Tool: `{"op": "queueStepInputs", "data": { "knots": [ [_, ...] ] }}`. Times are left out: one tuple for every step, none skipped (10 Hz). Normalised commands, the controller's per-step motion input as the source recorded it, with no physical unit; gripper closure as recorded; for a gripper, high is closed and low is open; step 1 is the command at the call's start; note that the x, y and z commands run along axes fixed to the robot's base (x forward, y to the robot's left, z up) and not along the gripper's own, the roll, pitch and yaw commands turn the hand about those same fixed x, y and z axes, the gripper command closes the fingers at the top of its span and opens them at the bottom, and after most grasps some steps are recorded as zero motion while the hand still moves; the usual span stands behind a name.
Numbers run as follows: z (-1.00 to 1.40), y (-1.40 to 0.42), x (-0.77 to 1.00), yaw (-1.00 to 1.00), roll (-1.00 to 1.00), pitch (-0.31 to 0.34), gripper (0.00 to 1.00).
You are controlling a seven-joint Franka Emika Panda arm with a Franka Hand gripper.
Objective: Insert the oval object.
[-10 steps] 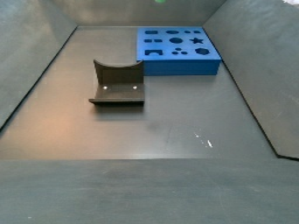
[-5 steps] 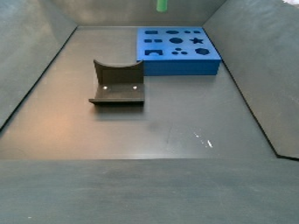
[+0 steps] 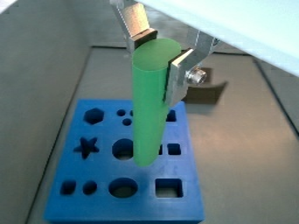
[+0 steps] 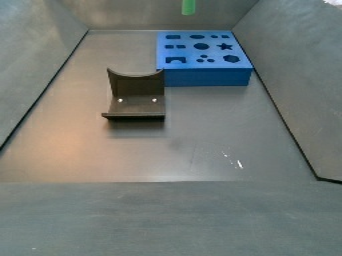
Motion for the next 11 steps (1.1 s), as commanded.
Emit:
{"op": "queueStepInputs", "data": {
  "knots": [
    [0.0, -0.04, -0.09, -0.98, 0.16, 0.044, 1.0],
    [-0.11, -0.04, 0.0, -1.0, 0.07, 0.0, 1.0],
    [-0.19, -0.06, 0.0, -1.0, 0.02, 0.0, 1.0],
    [-0.21, -0.09, 0.0, -1.0, 0.02, 0.0, 1.0],
    [-0.22, -0.11, 0.0, -1.0, 0.01, 0.0, 1.0],
    [-0.23, -0.13, 0.0, -1.0, 0.0, 0.0, 1.0],
    [-0.22, -0.21, 0.0, -0.95, 0.0, 0.0, 1.0],
    [-0.19, -0.39, 0.22, -0.2, 0.0, 0.053, 1.0],
    [-0.04, -0.08, 0.01, -0.04, -0.02, 0.0, 1.0],
    [-0.03, 0.0, 0.0, 0.0, 0.01, 0.036, 1.0],
    [-0.2, -0.01, 0.0, -0.03, 0.0, 0.0, 1.0]
  ]
}}
